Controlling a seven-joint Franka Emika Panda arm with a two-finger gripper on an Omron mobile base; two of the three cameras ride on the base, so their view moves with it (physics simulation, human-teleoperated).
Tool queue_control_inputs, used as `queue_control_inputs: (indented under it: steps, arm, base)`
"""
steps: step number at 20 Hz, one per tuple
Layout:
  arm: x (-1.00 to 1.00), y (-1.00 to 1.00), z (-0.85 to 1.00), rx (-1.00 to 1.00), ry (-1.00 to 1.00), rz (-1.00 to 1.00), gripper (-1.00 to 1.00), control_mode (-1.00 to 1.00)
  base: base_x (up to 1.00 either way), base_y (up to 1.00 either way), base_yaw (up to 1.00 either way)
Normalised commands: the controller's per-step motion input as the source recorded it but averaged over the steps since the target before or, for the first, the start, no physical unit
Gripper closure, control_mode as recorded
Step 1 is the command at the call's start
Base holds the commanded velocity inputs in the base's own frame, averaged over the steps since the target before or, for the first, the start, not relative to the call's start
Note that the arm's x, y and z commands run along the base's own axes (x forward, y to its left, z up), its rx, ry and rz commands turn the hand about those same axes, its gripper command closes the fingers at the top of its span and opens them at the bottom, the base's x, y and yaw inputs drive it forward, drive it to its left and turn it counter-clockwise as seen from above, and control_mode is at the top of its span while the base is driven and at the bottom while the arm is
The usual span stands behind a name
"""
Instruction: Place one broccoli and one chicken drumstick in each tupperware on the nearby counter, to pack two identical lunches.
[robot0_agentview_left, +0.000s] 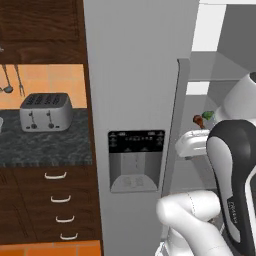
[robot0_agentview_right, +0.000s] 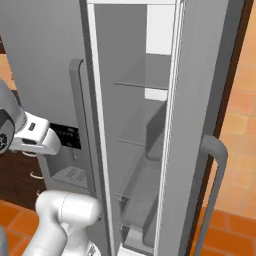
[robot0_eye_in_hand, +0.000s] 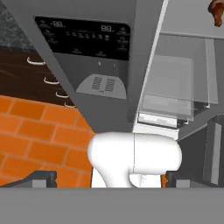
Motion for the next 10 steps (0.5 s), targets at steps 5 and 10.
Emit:
queue_control_inputs:
  steps: [5, 10]
  arm:
    - [0.00, 0.00, 0.00, 0.00, 0.00, 0.00, -1.00, 1.00]
    - [0.00, 0.00, 0.00, 0.00, 0.00, 0.00, -1.00, 1.00]
  base:
    - [0.38, -0.49, 0.00]
    - [0.32, -0.30, 0.00]
